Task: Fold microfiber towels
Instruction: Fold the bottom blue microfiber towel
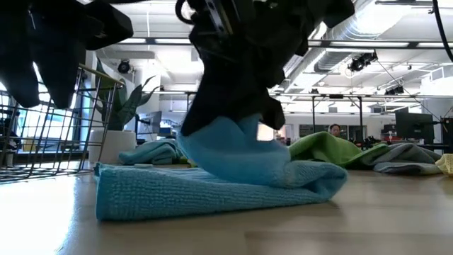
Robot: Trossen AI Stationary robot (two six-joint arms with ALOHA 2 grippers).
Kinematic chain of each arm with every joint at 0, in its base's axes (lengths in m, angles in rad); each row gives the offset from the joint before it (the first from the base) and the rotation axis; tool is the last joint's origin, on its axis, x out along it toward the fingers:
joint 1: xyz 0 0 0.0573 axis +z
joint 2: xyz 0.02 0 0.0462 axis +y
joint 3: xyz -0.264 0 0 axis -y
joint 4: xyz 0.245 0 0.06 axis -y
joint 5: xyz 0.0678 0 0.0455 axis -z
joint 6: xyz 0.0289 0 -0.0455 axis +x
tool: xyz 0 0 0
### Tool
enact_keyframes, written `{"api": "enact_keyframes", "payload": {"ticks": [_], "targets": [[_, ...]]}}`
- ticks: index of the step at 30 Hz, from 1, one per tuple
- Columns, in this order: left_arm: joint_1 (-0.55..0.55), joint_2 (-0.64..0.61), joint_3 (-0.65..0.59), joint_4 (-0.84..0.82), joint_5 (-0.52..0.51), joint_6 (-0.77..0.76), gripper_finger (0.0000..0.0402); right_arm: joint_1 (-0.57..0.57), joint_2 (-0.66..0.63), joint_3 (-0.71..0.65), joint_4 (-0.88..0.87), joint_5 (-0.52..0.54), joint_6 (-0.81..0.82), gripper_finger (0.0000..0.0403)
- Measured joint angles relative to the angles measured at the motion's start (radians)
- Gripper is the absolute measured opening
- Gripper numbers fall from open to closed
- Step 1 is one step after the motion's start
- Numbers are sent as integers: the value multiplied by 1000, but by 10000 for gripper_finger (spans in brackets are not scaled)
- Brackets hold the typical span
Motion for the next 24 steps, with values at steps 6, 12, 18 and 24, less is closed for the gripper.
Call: {"api": "enact_keyframes", "payload": {"ticks": [6, 12, 18, 24], "targets": [[-2, 0, 0, 2, -2, -4, 103, 0, -1, 0, 92, -46, -4, 0], [-5, 0, 0, 3, -1, -4, 103, -2, 7, 0, 96, -47, -25, 0], [-5, 0, -12, 133, -8, 15, 103, -2, -9, 0, -6, -64, -57, 0], [7, 0, -14, 195, -19, 73, 103, -2, -51, 0, -273, -36, -76, 0]]}}
